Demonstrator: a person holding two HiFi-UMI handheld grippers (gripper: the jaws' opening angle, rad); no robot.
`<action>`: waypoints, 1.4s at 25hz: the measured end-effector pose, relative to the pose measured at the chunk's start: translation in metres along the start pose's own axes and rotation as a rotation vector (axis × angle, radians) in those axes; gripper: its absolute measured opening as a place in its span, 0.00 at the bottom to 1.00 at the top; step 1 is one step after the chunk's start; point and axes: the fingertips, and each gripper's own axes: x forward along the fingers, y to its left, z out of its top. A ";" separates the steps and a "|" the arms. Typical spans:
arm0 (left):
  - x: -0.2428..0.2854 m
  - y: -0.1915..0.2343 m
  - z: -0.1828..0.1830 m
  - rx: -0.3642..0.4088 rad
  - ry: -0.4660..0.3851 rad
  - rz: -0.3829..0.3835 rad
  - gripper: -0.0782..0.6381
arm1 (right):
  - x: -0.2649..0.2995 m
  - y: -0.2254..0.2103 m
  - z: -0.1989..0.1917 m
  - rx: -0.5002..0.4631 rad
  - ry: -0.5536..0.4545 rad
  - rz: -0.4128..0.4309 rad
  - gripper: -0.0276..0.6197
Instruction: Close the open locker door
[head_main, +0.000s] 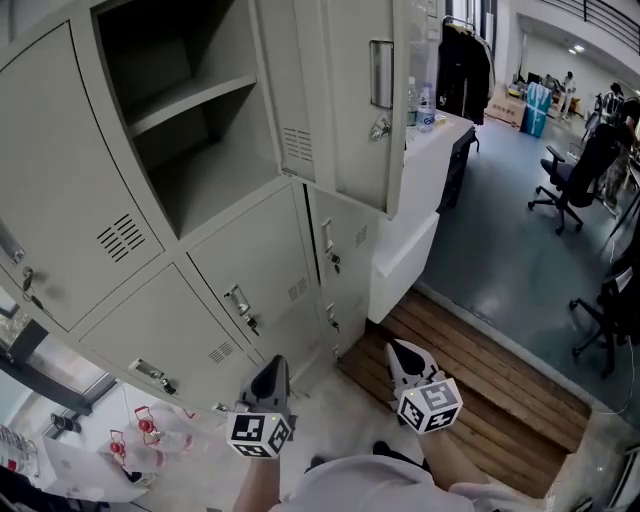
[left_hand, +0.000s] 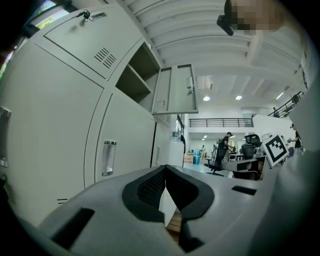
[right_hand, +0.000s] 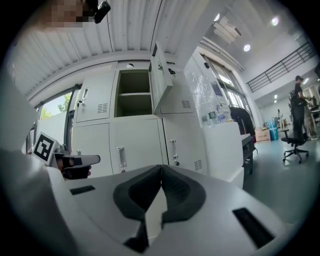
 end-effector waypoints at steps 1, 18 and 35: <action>0.002 -0.001 0.001 -0.001 -0.002 0.009 0.12 | 0.004 -0.002 0.004 -0.001 -0.007 0.011 0.06; 0.013 -0.006 0.001 0.012 -0.003 0.041 0.12 | 0.040 -0.010 0.061 -0.059 -0.087 0.126 0.06; 0.007 -0.001 -0.003 -0.006 0.001 0.032 0.12 | 0.062 -0.015 0.191 -0.080 -0.156 0.359 0.07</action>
